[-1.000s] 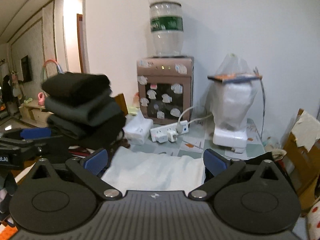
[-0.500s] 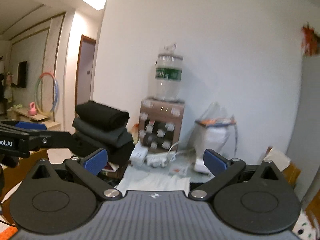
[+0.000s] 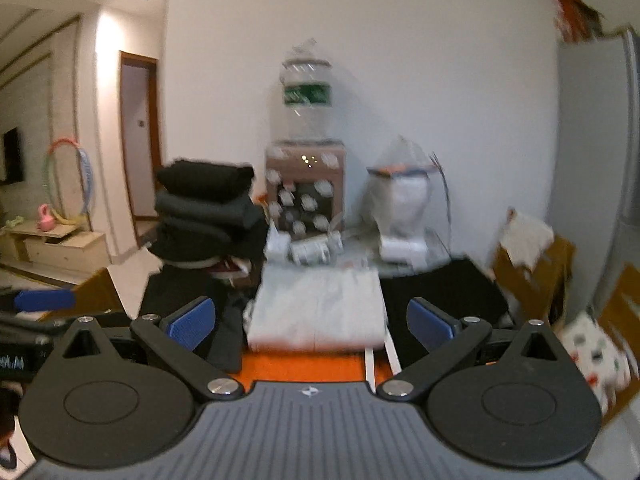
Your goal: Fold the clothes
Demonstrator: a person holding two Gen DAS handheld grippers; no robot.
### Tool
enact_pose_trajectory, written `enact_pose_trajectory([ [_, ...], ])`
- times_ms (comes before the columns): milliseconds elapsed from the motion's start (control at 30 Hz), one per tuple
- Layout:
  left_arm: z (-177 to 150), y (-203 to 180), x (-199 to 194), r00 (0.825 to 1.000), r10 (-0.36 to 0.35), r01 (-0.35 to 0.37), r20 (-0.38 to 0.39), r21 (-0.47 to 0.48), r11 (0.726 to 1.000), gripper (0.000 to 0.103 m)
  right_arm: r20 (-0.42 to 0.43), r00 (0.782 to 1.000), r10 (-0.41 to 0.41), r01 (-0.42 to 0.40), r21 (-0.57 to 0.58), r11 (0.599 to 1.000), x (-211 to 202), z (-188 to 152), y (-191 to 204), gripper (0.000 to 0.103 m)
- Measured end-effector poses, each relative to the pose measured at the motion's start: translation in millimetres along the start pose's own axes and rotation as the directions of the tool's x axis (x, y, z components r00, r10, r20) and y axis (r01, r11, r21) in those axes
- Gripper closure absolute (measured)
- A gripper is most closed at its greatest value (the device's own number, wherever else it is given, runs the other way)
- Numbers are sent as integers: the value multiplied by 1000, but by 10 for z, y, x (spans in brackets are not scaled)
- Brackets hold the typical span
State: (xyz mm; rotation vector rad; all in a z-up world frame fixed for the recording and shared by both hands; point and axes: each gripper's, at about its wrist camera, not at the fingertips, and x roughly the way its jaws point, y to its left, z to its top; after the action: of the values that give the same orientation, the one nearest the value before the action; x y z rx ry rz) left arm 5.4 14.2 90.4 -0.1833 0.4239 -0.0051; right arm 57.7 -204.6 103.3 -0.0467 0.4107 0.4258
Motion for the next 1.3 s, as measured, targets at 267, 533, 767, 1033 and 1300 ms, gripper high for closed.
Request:
enact_pose_trajectory([
  [267, -361, 116, 93, 993, 51, -49, -104, 27, 998, 0, -130, 991, -24, 28, 28, 999, 210, -536, 180, 0],
  [533, -417, 119, 273, 991, 52, -45, -126, 60, 997, 0, -158, 986, -50, 55, 29, 998, 509, -585, 183, 0],
  [767, -438, 128, 351, 990, 46, -38, -136, 64, 997, 0, -203, 978, -38, 46, 34, 998, 656, -666, 227, 0],
  [1033, -460, 166, 388, 984, 63, -56, -164, 43, 997, 0, -232, 972, -30, 34, 12, 999, 726, -707, 290, 0],
  [1300, -474, 183, 377, 979, 108, -103, -171, 39, 994, 0, -240, 970, -28, 33, 15, 999, 727, -712, 277, 0],
])
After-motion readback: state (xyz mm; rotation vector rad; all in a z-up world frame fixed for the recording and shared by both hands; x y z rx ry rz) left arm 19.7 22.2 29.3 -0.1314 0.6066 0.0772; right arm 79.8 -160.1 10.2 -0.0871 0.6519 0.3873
